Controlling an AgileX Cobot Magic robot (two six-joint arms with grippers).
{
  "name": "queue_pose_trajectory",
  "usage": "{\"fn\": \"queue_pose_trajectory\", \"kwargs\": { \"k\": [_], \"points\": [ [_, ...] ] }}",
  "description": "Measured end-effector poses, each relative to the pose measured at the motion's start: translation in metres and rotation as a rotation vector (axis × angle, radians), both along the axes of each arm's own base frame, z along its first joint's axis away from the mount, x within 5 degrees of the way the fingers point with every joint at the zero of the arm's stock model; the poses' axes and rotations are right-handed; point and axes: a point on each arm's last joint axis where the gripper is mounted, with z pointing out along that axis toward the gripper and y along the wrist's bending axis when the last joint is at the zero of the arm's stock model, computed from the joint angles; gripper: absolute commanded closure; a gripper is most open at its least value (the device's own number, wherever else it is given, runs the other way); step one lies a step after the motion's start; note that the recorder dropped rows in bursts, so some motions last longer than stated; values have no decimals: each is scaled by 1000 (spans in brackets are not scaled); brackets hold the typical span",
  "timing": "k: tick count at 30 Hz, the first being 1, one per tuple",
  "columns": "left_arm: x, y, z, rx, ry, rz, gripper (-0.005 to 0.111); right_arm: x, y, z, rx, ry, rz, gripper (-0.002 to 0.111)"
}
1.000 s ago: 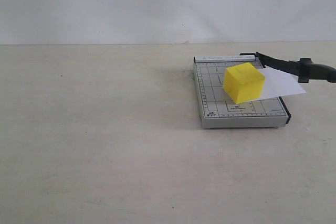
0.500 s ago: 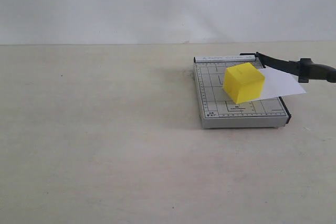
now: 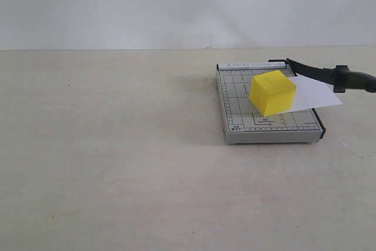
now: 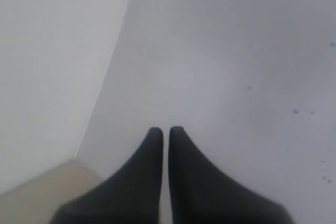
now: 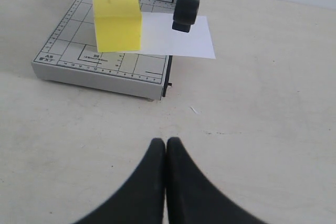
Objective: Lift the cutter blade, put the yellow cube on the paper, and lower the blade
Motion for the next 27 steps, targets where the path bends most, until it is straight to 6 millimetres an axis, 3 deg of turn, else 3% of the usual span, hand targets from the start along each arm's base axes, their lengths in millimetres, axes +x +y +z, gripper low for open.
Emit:
{"fn": "queue_pose_trajectory", "kwargs": {
  "k": [2, 5, 9, 13, 17, 21, 27],
  "points": [
    [2, 8, -21, -12, 66, 43, 102, 0, 0, 0, 0, 0, 0, 108],
    [4, 11, -50, 232, 238, 37, 102, 0, 0, 0, 0, 0, 0, 108],
    [1, 4, -79, 535, 408, -44, 102, 0, 0, 1, 2, -6, 2, 108],
    [0, -11, -103, 696, 498, -156, 102, 1, 1, 2, 5, -19, 5, 108],
    [-6, -26, -123, 607, 495, -236, 102, 1, 1, 2, 5, -21, 6, 108],
    [-19, -27, -132, 442, 465, -193, 102, 1, 1, 2, 5, -21, 6, 108],
    [-56, -22, -126, 333, 315, -57, 102, 1, 1, 2, 5, -21, 6, 108]
  ]
}}
